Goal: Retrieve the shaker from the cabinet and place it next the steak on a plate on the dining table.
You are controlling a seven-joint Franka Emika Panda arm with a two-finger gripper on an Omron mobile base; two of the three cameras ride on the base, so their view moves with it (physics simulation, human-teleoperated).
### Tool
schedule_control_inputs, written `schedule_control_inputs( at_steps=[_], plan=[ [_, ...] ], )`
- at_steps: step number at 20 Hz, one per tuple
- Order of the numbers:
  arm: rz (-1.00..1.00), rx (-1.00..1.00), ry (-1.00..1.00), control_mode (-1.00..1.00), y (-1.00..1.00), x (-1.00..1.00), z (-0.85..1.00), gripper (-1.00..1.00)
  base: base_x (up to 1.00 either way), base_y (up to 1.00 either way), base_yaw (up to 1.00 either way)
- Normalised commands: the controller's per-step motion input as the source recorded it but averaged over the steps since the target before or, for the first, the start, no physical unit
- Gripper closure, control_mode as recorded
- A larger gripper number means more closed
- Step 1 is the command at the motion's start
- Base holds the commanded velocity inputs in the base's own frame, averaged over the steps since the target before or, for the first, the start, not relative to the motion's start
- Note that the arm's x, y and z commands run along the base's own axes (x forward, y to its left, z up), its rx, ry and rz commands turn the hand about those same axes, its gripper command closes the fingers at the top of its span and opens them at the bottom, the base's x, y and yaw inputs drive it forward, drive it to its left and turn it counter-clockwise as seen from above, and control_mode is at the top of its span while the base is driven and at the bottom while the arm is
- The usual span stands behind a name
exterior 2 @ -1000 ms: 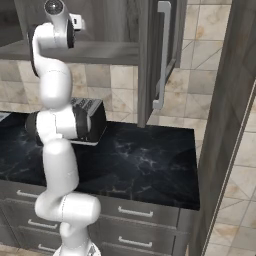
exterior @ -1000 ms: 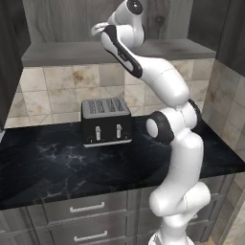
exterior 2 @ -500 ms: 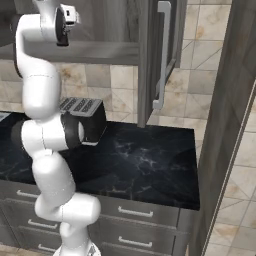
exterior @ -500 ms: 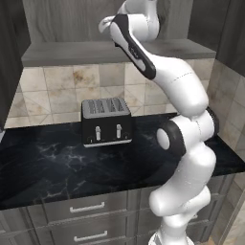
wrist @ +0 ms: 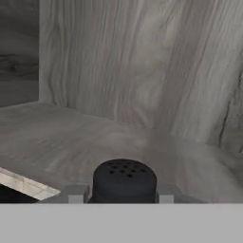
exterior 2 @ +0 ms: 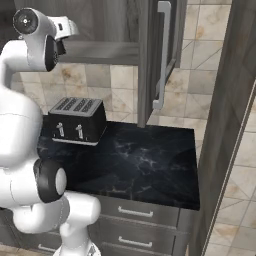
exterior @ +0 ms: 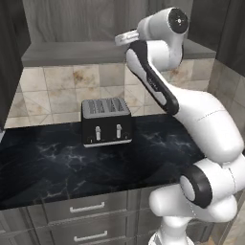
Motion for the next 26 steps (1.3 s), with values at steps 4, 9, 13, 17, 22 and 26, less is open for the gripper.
schedule_control_inputs(
  at_steps=[4,9,13,17,22,26],
  plan=[
    [0.04,0.02,-0.01,-1.0,-0.42,-1.0,-0.26,1.0,0.0,0.0,0.0],
    [0.02,0.0,0.0,-1.0,-0.36,-0.98,-0.08,1.0,0.0,0.0,0.0],
    [0.0,0.0,0.0,-1.0,-0.27,-0.82,-0.02,1.0,0.0,0.0,0.0],
    [0.0,0.0,0.0,-1.0,-0.15,-0.74,-0.16,1.0,0.0,0.0,0.0],
    [0.0,0.0,0.0,-1.0,-0.06,-0.53,-0.12,1.0,0.0,0.0,0.0],
    [0.0,0.0,0.0,1.0,-0.01,0.0,0.0,1.0,0.0,0.0,0.0]
  ],
)
